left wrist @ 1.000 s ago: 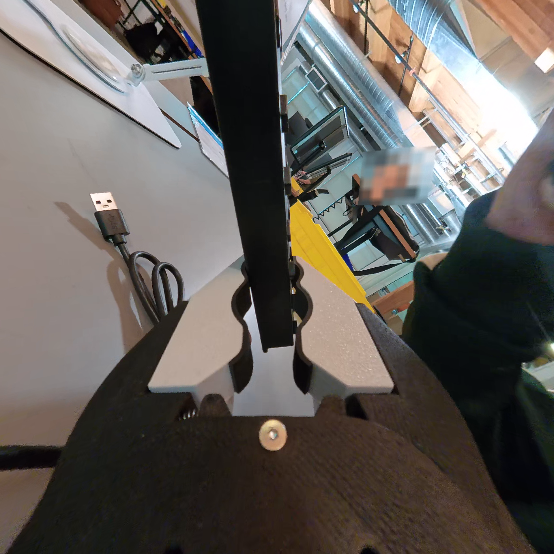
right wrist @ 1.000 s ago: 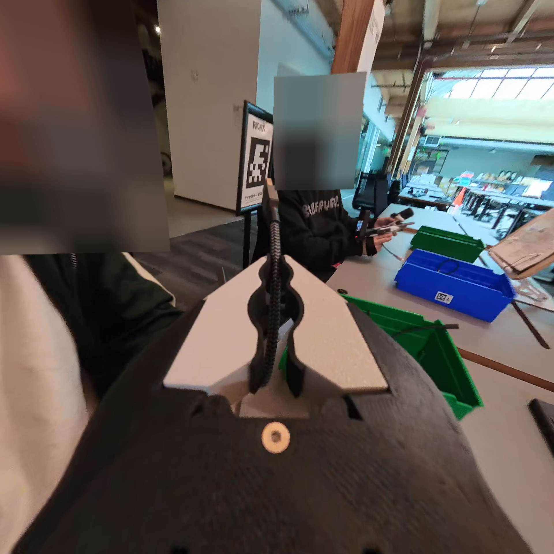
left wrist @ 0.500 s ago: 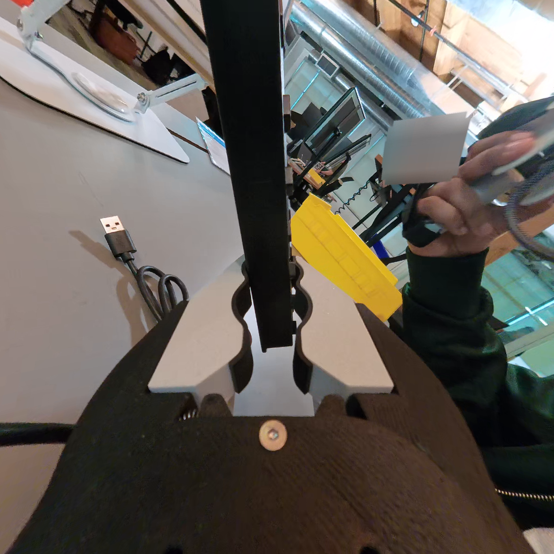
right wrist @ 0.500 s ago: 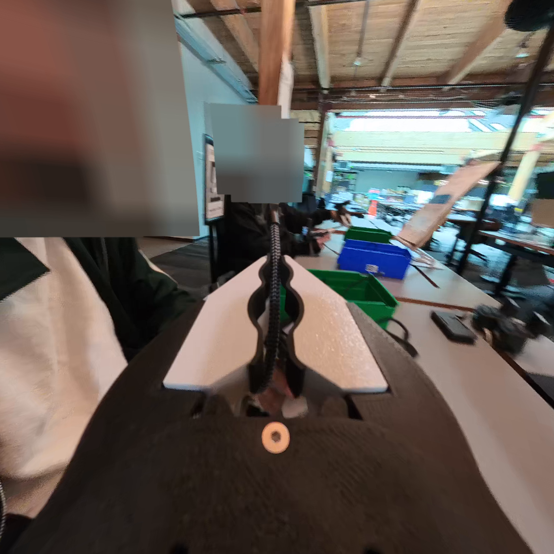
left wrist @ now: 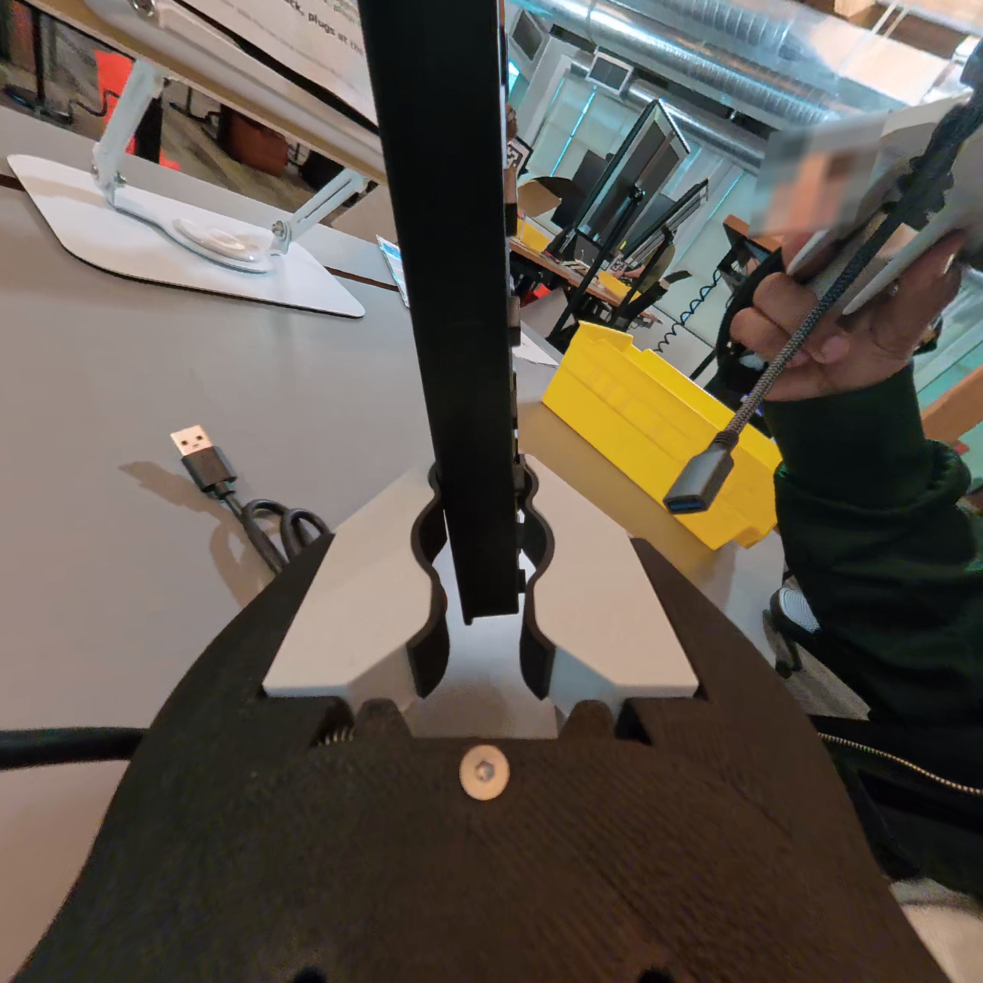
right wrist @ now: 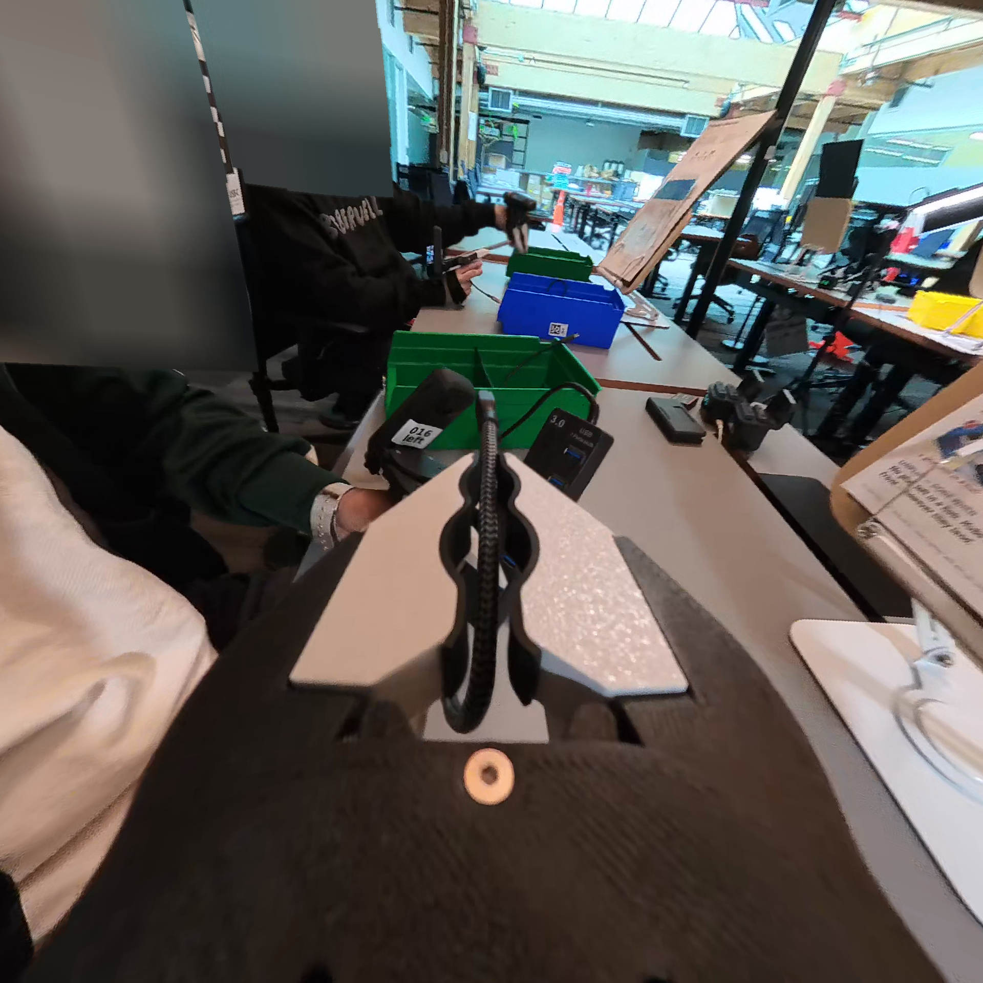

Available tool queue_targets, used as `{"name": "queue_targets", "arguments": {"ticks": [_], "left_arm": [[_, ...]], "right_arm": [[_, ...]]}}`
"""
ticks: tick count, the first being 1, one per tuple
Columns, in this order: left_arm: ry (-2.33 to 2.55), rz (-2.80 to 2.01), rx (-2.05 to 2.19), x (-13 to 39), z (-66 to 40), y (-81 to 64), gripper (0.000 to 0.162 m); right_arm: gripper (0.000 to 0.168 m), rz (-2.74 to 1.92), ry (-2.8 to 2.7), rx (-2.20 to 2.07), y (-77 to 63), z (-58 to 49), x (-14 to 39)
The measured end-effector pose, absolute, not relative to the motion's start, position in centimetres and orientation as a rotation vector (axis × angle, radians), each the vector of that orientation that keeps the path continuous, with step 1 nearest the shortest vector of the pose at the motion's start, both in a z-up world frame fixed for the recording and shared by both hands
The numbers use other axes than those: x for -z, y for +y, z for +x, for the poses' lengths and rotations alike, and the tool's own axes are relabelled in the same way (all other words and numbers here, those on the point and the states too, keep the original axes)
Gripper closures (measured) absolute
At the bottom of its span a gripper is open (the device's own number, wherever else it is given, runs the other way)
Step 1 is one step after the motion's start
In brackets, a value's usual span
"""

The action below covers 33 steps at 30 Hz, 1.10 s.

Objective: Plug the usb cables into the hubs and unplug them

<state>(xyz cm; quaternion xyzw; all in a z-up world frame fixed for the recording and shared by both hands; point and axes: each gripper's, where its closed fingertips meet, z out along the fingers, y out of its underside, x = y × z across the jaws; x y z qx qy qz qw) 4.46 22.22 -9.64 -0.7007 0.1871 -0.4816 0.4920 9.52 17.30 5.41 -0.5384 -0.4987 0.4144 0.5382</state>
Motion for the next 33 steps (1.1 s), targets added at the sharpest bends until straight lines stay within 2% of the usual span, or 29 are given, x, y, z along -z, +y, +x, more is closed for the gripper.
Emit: {"name": "queue_targets", "arguments": {"ticks": [6, 15, 25, 28, 33], "left_arm": [[0.464, -1.694, 1.158, 9.5, 4.4, 22.1, 0.142], [0.453, -1.691, 1.156, 9.4, 4.2, 22.2, 0.142], [0.441, -1.706, 1.155, 9.7, 4.1, 22.4, 0.142], [0.440, -1.741, 1.190, 10.1, 4.2, 22.3, 0.142], [0.479, -1.873, 1.264, 12.1, 5.2, 21.6, 0.142]], "right_arm": [[0.164, -1.245, -1.196, -1.055, 16.7, 9.0, -5.2], [0.164, -1.053, -1.073, -1.356, 15.1, 10.7, -8.4], [0.165, -1.038, -1.041, -1.343, 15.4, 11.7, -9.3], [0.165, -1.168, -1.030, -1.176, 17.4, 11.3, -7.9], [0.165, -1.360, -1.117, -0.528, 21.4, 11.1, -4.4]]}}
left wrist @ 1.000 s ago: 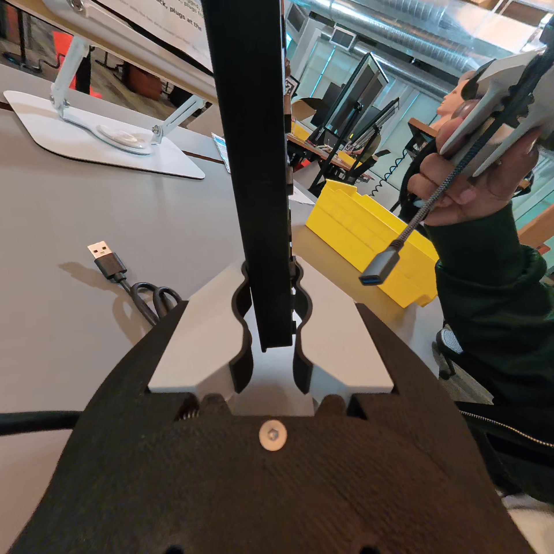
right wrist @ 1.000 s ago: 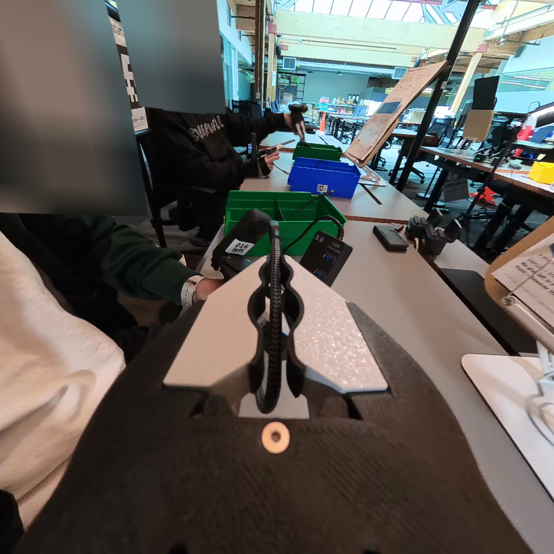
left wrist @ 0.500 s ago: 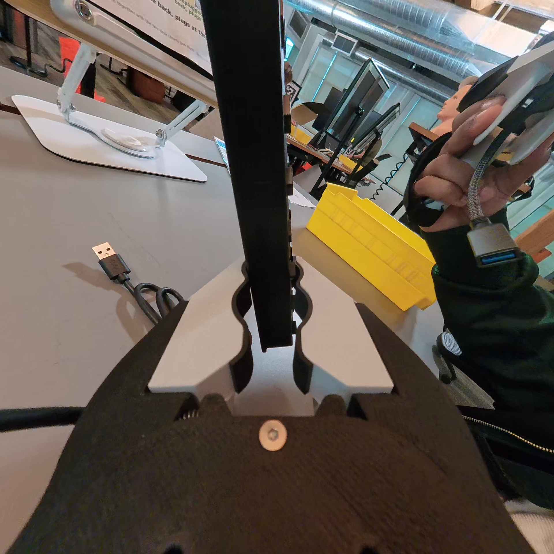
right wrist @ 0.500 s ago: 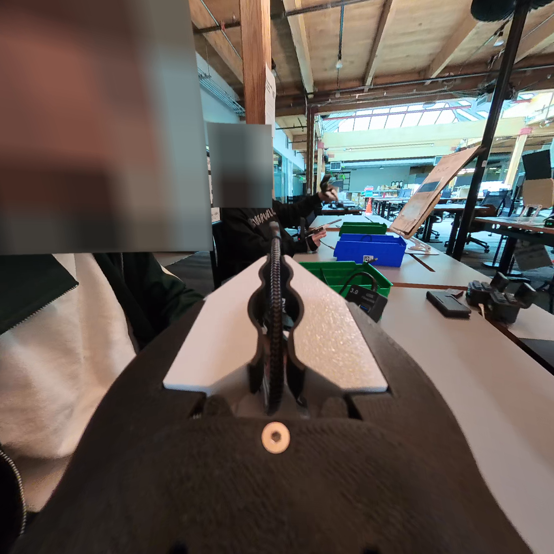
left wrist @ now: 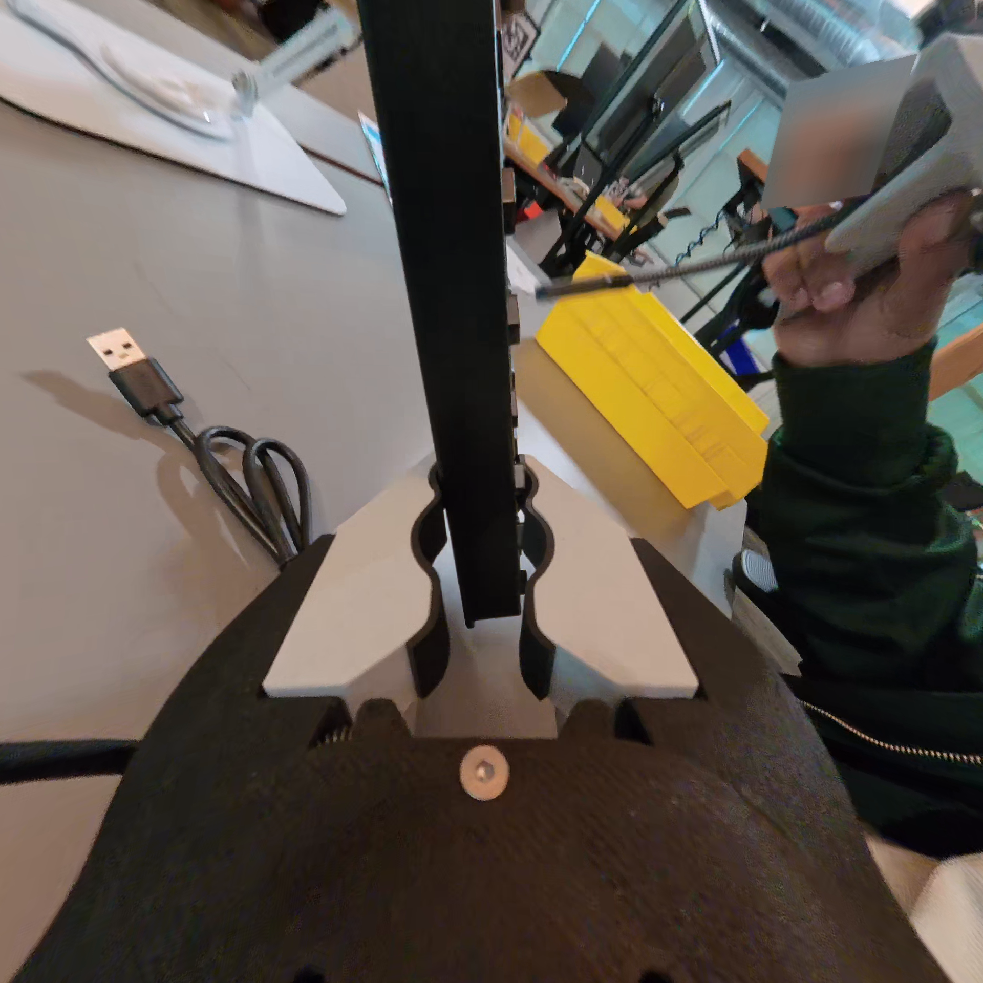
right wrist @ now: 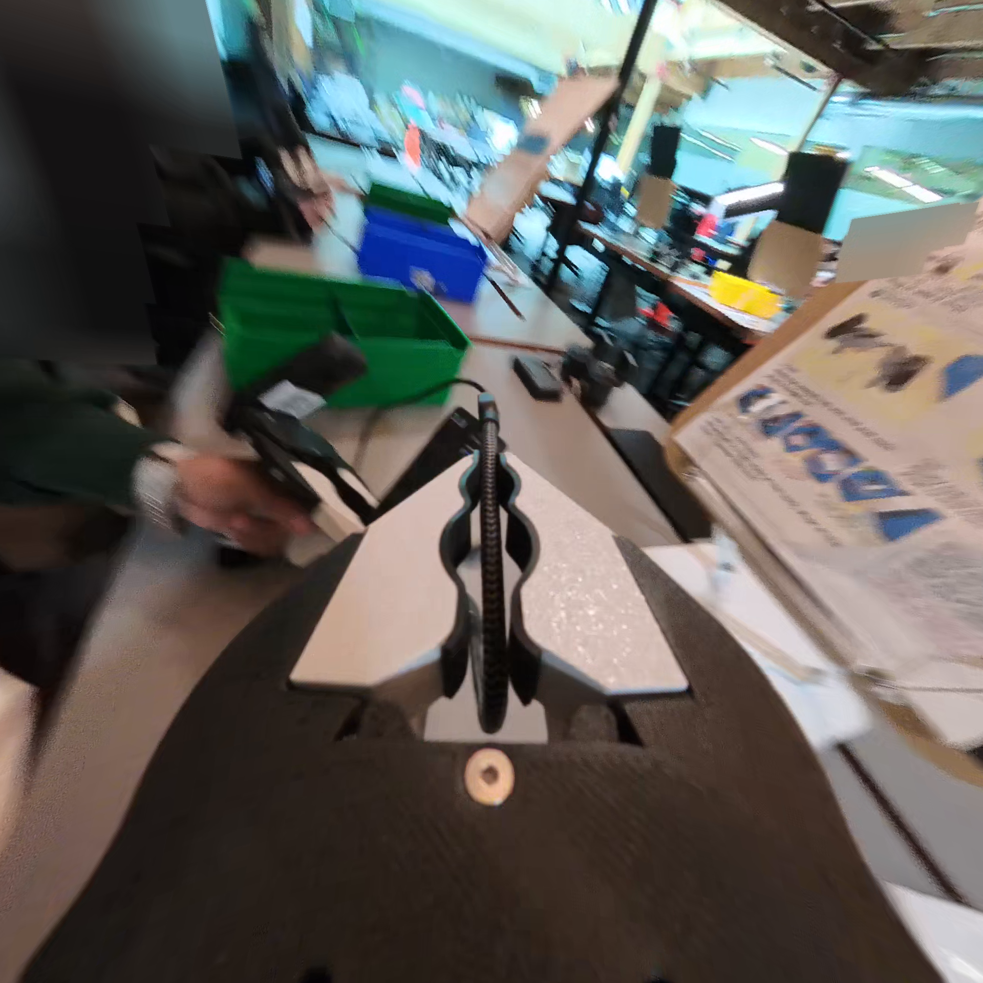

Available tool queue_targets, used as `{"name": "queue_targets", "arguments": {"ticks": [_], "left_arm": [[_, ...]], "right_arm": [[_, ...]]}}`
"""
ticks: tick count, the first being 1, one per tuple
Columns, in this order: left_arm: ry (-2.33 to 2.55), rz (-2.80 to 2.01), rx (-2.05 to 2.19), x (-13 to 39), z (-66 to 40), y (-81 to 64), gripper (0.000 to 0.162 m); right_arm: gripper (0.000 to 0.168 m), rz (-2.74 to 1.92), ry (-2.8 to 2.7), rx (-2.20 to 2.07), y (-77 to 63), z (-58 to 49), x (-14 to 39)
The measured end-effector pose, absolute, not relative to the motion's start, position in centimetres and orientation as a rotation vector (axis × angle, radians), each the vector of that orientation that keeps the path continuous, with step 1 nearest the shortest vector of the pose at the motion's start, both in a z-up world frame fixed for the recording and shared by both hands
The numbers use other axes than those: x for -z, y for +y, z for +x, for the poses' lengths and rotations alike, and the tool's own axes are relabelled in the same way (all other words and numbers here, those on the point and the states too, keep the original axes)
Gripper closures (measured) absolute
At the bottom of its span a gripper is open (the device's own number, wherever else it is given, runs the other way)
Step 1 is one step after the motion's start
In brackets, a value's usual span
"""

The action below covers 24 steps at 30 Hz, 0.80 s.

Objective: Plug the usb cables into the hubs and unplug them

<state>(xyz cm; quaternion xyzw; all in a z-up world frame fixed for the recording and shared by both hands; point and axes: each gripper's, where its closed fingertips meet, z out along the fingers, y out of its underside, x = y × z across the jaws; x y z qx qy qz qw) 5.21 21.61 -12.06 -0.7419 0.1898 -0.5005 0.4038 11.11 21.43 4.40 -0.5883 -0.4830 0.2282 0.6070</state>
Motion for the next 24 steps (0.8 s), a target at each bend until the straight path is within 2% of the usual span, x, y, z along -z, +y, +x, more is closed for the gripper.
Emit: {"name": "queue_targets", "arguments": {"ticks": [6, 8, 14, 24], "left_arm": [[0.509, -1.913, 1.273, 12.6, 5.6, 21.1, 0.142], [0.509, -1.914, 1.279, 12.6, 5.6, 21.1, 0.142], [0.559, -1.925, 1.244, 12.8, 5.9, 20.8, 0.142], [0.612, -1.945, 1.150, 13.2, 6.0, 20.6, 0.142]], "right_arm": [[0.165, -1.176, -1.467, 0.365, 22.2, 10.4, -1.3], [0.164, -1.085, -1.548, 0.528, 22.1, 9.6, -0.3], [0.164, -1.029, -1.659, 0.635, 21.9, 8.4, 2.0], [0.164, -0.986, -1.716, 0.660, 21.0, 7.6, 2.3]]}}
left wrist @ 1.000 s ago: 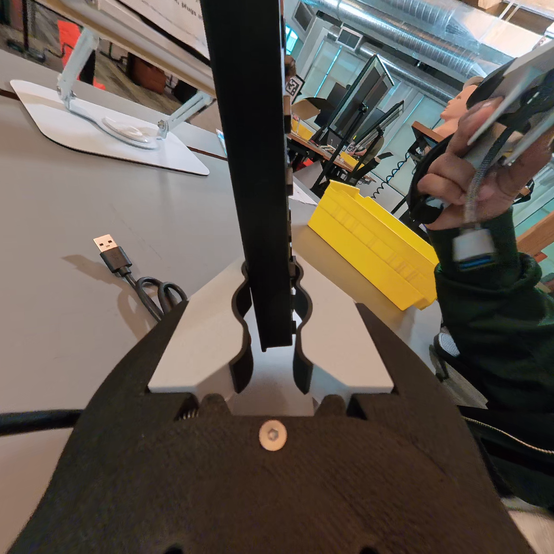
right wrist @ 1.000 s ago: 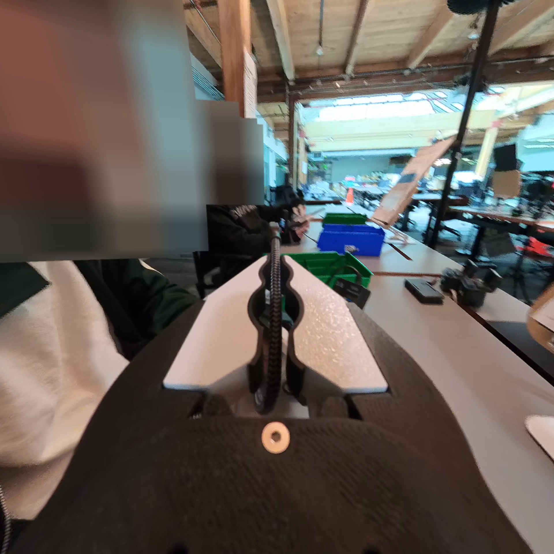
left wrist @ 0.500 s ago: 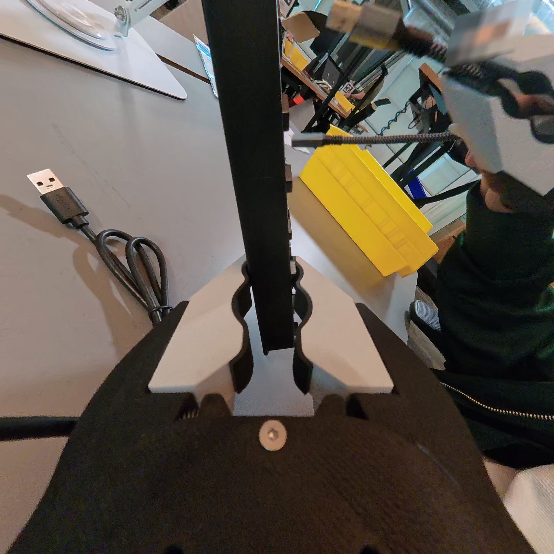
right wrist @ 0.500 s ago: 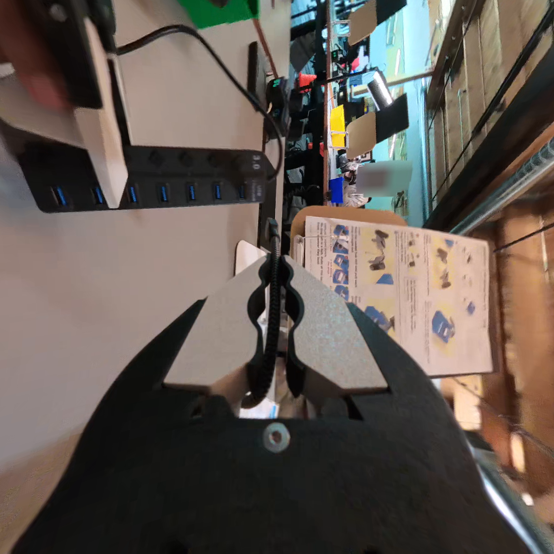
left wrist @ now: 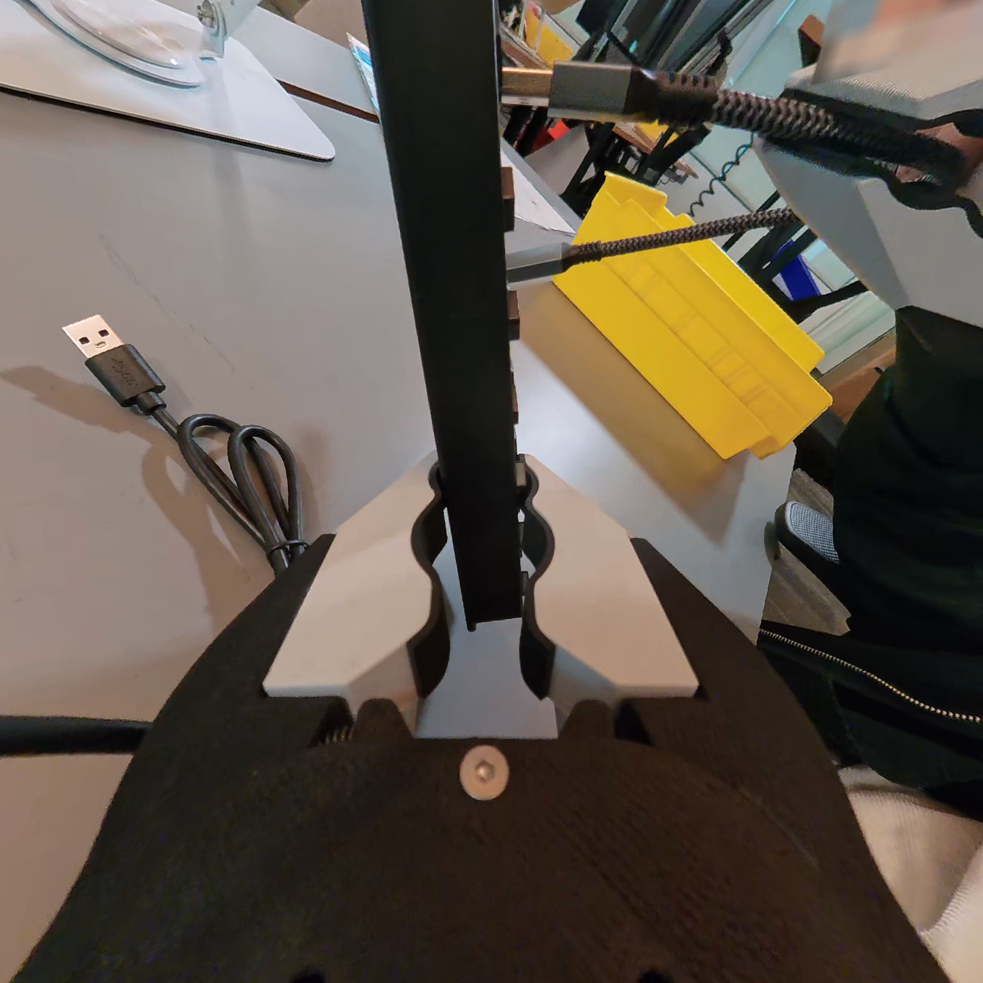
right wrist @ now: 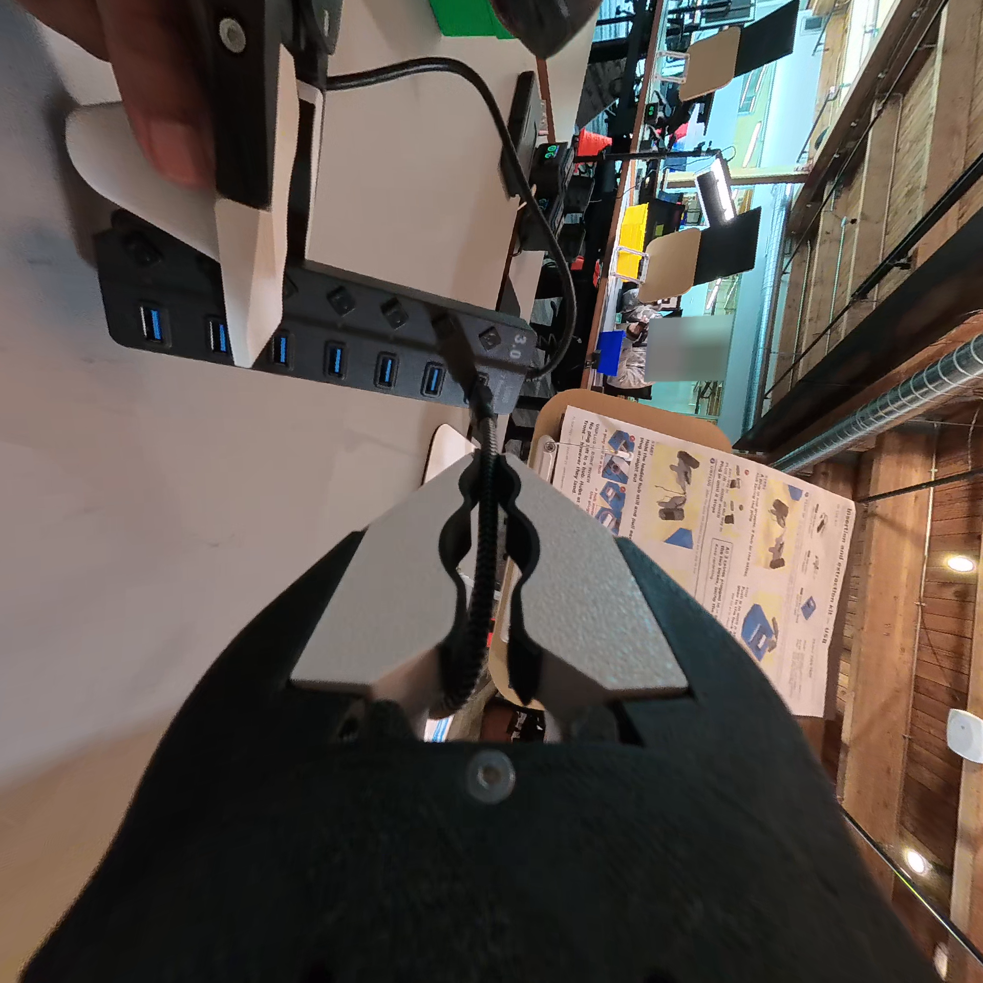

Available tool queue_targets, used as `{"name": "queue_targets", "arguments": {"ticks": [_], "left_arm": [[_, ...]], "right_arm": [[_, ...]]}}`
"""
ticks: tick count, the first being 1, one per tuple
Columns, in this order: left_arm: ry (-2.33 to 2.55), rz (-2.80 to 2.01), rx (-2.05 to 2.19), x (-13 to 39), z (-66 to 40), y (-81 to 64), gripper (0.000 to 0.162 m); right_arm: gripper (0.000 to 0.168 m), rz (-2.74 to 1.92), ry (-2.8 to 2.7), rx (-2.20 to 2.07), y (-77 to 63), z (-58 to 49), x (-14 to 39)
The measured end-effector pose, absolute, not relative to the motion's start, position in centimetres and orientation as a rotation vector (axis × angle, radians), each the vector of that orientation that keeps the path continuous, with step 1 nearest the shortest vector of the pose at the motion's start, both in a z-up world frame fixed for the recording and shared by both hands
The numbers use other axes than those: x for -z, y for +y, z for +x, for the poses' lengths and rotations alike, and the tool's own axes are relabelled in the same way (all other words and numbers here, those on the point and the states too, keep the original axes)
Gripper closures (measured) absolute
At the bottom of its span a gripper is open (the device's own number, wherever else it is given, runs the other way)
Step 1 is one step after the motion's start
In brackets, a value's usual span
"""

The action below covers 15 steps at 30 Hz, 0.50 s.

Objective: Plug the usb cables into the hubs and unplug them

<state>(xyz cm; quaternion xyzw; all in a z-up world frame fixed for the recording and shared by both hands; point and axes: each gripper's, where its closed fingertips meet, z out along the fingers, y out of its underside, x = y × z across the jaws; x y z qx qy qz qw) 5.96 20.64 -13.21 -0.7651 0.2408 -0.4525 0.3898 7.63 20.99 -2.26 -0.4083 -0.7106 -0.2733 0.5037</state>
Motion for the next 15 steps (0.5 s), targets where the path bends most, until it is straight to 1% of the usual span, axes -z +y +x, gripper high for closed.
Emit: {"name": "queue_targets", "arguments": {"ticks": [15], "left_arm": [[0.674, -1.889, 1.088, 12.65, 6.11, 20.41, 0.142]], "right_arm": [[0.164, -1.037, -1.687, 0.573, 20.61, 7.87, 1.50]]}}
